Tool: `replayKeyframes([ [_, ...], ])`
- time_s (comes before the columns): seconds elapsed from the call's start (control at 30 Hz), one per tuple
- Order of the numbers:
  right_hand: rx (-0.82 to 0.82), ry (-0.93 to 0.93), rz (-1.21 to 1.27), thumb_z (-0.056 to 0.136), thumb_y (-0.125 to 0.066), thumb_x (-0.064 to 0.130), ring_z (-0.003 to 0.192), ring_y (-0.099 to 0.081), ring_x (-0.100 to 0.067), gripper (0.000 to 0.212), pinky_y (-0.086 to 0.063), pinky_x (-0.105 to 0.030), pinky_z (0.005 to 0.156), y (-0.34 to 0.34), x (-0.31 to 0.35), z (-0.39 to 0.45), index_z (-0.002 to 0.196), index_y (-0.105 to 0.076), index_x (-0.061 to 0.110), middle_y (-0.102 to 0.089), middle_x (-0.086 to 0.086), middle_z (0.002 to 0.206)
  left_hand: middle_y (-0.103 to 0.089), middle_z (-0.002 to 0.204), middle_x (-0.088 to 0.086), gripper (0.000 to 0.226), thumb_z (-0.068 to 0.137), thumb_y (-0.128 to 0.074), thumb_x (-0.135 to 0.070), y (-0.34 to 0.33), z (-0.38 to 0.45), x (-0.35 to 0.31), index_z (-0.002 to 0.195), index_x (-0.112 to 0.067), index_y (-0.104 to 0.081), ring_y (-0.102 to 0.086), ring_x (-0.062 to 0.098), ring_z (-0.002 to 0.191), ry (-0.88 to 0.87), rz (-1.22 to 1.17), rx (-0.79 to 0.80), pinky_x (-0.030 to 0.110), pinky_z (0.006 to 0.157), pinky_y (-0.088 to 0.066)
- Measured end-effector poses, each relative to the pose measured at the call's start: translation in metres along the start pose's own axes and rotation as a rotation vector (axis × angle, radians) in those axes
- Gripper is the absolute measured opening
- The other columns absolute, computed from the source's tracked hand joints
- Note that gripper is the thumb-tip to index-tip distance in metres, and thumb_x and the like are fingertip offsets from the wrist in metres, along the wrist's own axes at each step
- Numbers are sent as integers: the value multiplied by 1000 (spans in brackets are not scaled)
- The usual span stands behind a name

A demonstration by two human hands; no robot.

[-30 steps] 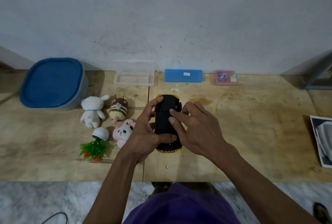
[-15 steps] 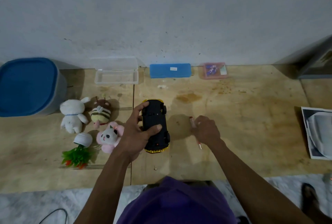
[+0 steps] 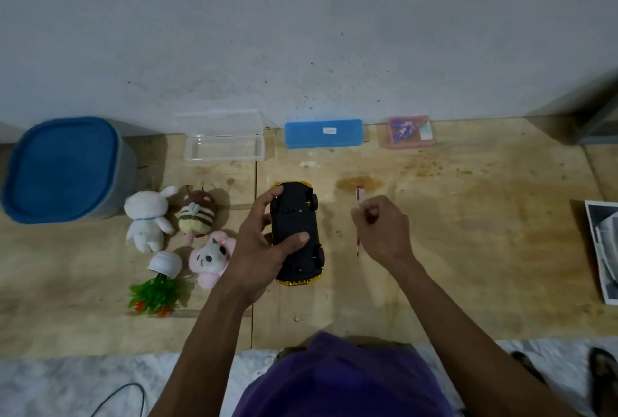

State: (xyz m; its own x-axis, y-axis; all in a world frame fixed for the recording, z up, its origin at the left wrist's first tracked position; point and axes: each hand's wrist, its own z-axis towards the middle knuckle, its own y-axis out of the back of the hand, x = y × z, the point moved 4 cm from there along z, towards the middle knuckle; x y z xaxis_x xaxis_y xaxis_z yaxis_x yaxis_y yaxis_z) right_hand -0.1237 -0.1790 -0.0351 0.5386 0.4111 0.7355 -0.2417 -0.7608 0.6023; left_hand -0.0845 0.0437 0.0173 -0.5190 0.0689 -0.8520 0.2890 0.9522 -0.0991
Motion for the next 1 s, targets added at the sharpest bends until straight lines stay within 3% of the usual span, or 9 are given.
replayKeyframes([
  [0.03, -64, 60, 119, 93, -68, 23, 72, -66, -9, 12, -50, -10, 67, 12, 24, -8, 96, -58, 17, -66, 9, 77, -60, 129, 11, 77, 82, -78, 3, 1, -3, -2, 135, -45, -49, -67, 33, 111, -11, 8, 3, 57, 85, -59],
  [0.13, -128, 254, 438, 93, -68, 21, 80, -71, -12, 35, -60, -38, 76, 41, 85, -34, 122, -49, 28, -72, 6, 81, -59, 131, 8, 78, 83, -78, 1, 4, -13, -9, 136, -47, -48, -67, 30, 110, -58, 36, 7, 54, 83, -61],
  [0.27, -101, 487, 506, 97, -62, 14, 83, -73, -20, 63, -61, -44, 77, 51, 133, -66, 150, -31, 27, -74, 2, 86, -59, 131, 6, 82, 82, -78, 4, 4, -30, -15, 138, -47, -46, -67, 24, 109, -126, 33, 8, 47, 82, -62],
  [0.43, -100, 574, 504, 96, -64, 10, 86, -75, -19, 61, -60, -48, 79, 36, 138, -91, 149, -36, 23, -75, -1, 91, -58, 132, 5, 82, 82, -77, 5, 6, -53, -19, 141, -43, -45, -68, 12, 105, -206, 48, 22, 34, 78, -62],
  [0.8, -146, 573, 549, 96, -66, 12, 86, -75, -18, 56, -60, -48, 82, 31, 134, -123, 144, -39, 22, -76, -4, 92, -58, 131, 9, 82, 78, -81, -5, 15, -84, -14, 135, -52, -47, -66, 23, 112, -233, 47, 42, 50, 88, -60],
  [1.0, -180, 588, 525, 95, -67, 9, 85, -75, -17, 56, -60, -46, 80, 33, 132, -134, 143, -39, 17, -76, -3, 91, -59, 127, 3, 82, 81, -79, 4, 13, -94, -15, 141, -41, -46, -67, 8, 102, -259, 55, 40, 44, 85, -62],
])
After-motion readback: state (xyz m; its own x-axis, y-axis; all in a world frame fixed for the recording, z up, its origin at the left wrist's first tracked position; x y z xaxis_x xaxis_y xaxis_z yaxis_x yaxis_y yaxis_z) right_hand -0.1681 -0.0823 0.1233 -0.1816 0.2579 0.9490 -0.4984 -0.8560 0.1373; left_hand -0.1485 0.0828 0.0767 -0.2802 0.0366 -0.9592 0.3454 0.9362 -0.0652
